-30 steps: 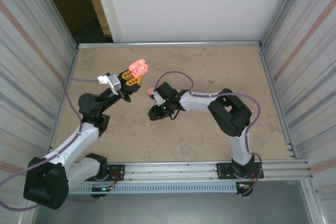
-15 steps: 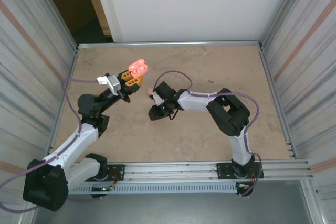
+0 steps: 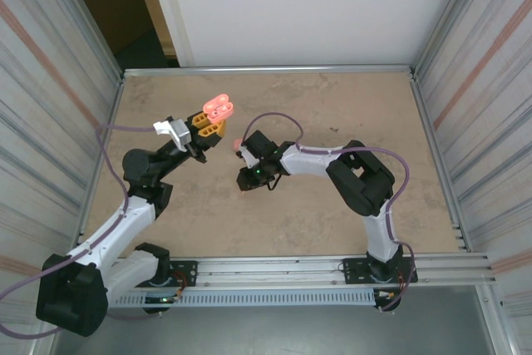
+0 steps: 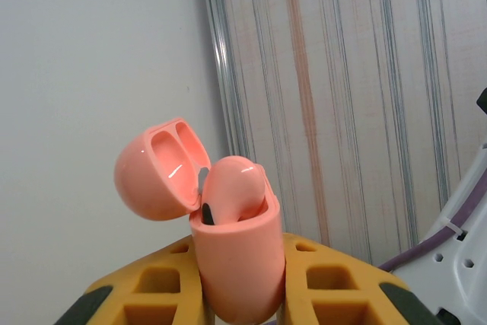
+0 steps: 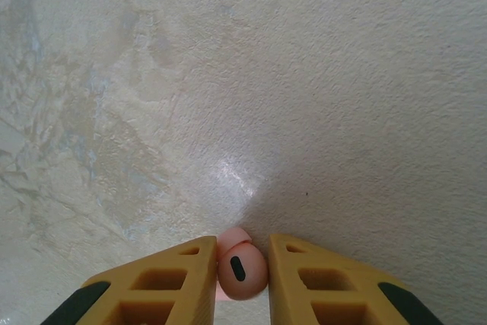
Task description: Insert the wireless bluetooth earbuds into the charging case
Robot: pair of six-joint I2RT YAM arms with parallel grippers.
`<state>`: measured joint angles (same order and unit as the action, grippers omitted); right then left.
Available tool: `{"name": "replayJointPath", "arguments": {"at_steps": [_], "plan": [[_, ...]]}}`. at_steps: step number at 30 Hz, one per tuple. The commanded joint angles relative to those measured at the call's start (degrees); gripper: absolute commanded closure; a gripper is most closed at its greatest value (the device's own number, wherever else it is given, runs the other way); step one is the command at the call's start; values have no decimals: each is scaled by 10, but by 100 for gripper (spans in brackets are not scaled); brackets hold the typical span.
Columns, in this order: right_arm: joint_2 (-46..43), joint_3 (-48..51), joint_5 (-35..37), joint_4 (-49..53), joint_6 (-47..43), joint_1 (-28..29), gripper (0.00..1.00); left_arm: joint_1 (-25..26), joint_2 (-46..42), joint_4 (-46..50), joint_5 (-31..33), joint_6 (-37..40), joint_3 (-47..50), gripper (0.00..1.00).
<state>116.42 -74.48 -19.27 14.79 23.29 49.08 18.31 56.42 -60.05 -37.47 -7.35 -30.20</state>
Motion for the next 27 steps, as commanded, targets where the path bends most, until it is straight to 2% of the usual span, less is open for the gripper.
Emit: {"name": "replayJointPath", "arguments": {"at_steps": [1,11,19,27], "plan": [[5,-6,2,17,-17,14,80,-4,-13,-5,6,12,3,100],[-95,23,15,32,-90,-9,80,-5,-11,-4,-4,14,1,100],[-251,45,19,107,-179,-56,82,-5,17,-15,-37,3,-13,100],[-402,27,27,181,-251,-120,82,8,61,-29,-69,-4,-37,100]]}}
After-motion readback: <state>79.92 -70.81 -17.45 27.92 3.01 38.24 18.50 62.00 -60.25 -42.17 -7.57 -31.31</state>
